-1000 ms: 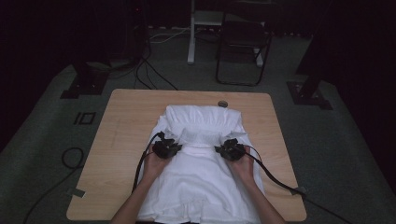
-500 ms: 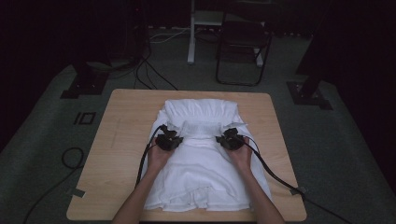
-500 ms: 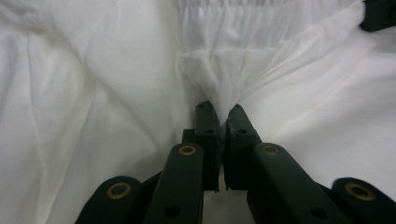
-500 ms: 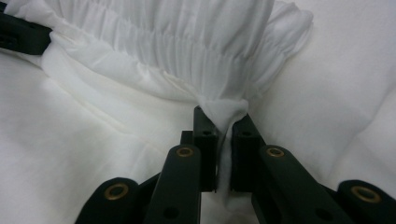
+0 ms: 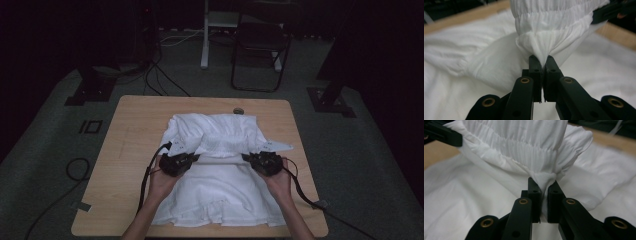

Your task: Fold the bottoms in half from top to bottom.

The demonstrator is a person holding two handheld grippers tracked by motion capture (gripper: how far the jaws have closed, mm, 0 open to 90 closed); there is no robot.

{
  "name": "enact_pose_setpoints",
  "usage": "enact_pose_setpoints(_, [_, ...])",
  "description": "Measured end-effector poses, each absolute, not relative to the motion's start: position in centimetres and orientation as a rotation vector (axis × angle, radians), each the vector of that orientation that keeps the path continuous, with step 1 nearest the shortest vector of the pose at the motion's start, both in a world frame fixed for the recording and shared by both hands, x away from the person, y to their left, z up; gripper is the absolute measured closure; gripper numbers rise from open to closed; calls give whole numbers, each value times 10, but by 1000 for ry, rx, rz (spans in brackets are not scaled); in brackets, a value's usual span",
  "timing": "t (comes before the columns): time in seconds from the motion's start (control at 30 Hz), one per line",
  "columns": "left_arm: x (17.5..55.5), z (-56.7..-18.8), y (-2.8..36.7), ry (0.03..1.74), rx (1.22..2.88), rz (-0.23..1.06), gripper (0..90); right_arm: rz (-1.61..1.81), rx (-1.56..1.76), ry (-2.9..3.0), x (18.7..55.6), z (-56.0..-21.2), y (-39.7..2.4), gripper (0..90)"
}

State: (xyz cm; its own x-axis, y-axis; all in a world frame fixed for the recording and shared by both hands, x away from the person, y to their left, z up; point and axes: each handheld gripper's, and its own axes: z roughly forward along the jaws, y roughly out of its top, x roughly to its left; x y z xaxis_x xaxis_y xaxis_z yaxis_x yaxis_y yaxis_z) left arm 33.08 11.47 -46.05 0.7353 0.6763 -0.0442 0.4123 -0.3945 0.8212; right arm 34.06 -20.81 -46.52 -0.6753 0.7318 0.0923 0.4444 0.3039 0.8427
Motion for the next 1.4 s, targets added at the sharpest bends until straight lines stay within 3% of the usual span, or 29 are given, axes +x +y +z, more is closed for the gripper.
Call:
enact_pose_setpoints(0.27, [322, -533, 112, 908, 2206, 259, 862, 1202, 1123, 2420, 328, -527, -203, 834])
enact_pose_setpoints(0.37, [326, -536, 115, 934, 2177, 224, 820, 1174, 1145, 2443, 329, -539, -200, 820])
enact_pose_setpoints(0.4, [326, -533, 114, 931, 2189, 233, 768, 1169, 1152, 2452, 330, -534, -200, 746])
enact_pose_setpoints(0.43, [326, -531, 114, 927, 2197, 237, 768, 1169, 1152, 2452, 330, -534, -200, 746])
enact_pose_setpoints(0.47, [325, -527, 114, 926, 2197, 223, 673, 1175, 1136, 2457, 329, -528, -201, 608])
enact_pose_setpoints(0.5, [325, -523, 116, 922, 2189, 216, 673, 1175, 1136, 2457, 329, -528, -201, 608])
enact_pose_setpoints(0.53, [323, -516, 119, 915, 2174, 210, 627, 1219, 1125, 2456, 326, -519, -207, 521])
enact_pose_setpoints(0.67, [324, -492, 133, 897, 2075, 224, 601, 1341, 1097, 2384, 321, -497, -224, 489])
enact_pose_setpoints(0.7, [326, -488, 135, 903, 2060, 236, 601, 1341, 1097, 2384, 321, -497, -224, 489])
enact_pose_setpoints(0.73, [334, -481, 140, 935, 2025, 267, 649, 1414, 1130, 2316, 324, -487, -234, 570])
enact_pose_setpoints(0.77, [334, -481, 140, 935, 2025, 267, 687, 1414, 1130, 2316, 324, -487, -234, 570])
enact_pose_setpoints(0.8, [339, -480, 141, 953, 2012, 277, 687, 1426, 1152, 2293, 325, -485, -237, 667])
enact_pose_setpoints(0.83, [345, -481, 140, 971, 2016, 292, 773, 1416, 1190, 2274, 329, -483, -239, 796])
enact_pose_setpoints(0.9, [355, -486, 135, 1004, 2032, 301, 900, 1348, 1260, 2262, 342, -489, -238, 895])
enact_pose_setpoints(1.07, [378, -517, 111, 1031, 2128, 260, 900, 1146, 1377, 2348, 383, -529, -216, 897])
enact_pose_setpoints(1.2, [378, -528, 107, 1034, 2158, 242, 900, 1141, 1379, 2380, 388, -540, -211, 895])
enact_pose_setpoints(1.4, [356, -524, 110, 974, 2133, 198, 881, 1281, 1247, 2422, 371, -529, -217, 826])
